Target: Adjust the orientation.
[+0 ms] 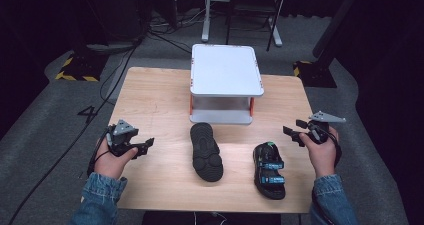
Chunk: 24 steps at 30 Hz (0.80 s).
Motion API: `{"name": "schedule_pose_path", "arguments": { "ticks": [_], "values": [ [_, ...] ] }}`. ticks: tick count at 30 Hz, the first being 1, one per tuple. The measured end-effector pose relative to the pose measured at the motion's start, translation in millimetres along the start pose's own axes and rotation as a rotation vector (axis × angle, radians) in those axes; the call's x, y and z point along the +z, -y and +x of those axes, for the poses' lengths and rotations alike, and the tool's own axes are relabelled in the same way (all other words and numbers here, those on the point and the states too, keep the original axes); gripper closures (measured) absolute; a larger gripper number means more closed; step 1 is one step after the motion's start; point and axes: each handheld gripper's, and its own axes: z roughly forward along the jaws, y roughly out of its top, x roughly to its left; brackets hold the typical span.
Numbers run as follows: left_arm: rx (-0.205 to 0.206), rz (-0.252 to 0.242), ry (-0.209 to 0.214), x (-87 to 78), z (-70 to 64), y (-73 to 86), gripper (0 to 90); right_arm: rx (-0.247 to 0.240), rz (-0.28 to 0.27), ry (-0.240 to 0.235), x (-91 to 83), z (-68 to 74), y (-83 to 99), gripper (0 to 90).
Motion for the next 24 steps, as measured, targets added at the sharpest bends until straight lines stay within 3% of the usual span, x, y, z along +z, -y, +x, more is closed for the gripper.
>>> {"name": "schedule_pose_path", "arguments": {
  "ticks": [4,10,22,24],
  "values": [
    [-0.009,-0.025,0.030,-3.2,-3.7,-3.1,29.6,-0.002,0.000,-0.005,0.7,0.2,0.7,31.3],
    [0.013,-0.080,0.086,-8.5,-17.6,-13.7,29.6,0.002,-0.003,-0.003,-0.8,0.6,1.5,31.4],
    [0.088,-0.073,0.156,-1.2,-47.6,-21.7,32.0,-0.001,0.012,-0.009,0.4,2.9,3.4,31.4],
    [0.127,-0.070,0.170,2.7,-55.8,-22.7,32.0,0.001,0.017,-0.013,0.9,3.1,3.9,31.3]
  ]
}}
